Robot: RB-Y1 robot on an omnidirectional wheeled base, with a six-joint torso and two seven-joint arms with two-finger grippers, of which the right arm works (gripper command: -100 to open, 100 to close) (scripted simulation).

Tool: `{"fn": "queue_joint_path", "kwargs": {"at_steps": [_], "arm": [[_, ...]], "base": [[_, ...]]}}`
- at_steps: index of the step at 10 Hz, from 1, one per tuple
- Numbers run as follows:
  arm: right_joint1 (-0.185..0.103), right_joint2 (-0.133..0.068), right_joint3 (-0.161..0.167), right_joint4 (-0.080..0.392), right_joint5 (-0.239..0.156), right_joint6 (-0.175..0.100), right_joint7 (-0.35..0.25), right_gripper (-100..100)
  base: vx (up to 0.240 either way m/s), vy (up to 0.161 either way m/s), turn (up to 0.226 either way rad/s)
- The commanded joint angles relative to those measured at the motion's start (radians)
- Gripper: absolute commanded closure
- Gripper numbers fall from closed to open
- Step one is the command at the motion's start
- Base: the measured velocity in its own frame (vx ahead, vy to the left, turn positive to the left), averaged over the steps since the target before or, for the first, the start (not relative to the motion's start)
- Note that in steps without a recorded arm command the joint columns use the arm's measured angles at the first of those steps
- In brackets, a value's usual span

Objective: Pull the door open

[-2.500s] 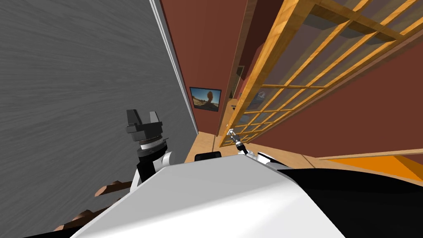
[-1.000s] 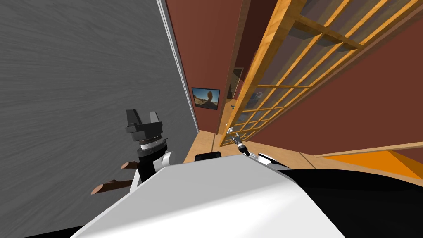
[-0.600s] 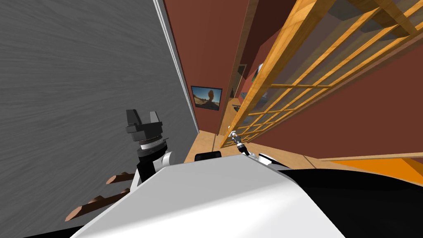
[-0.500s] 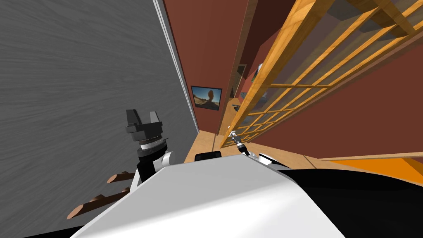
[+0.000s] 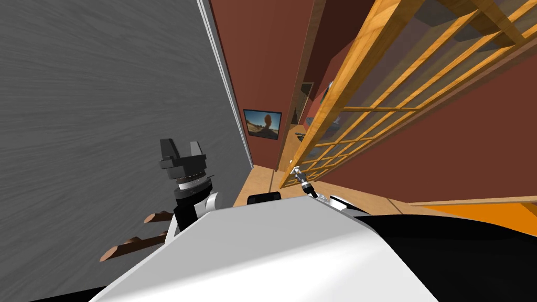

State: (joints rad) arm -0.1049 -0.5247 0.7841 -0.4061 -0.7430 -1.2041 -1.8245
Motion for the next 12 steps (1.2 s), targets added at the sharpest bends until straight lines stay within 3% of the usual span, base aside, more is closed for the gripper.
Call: {"fn": "queue_joint_path", "kwargs": {"at_steps": [1,8,10,12], "arm": [[-0.004,0.007,0.016,0.027,0.008,-0.025,-0.017,100],[0.027,-0.026,0.081,0.03,0.028,-0.103,-0.057,100],[0.037,-0.031,0.079,0.007,0.027,-0.087,-0.047,100],[0.045,-0.031,0.084,0.02,0.027,-0.105,-0.055,100]], "base": [[-0.192,-0.105,0.138],[-0.206,-0.104,0.137],[-0.082,-0.045,0.026],[-0.189,-0.092,0.222]]}}
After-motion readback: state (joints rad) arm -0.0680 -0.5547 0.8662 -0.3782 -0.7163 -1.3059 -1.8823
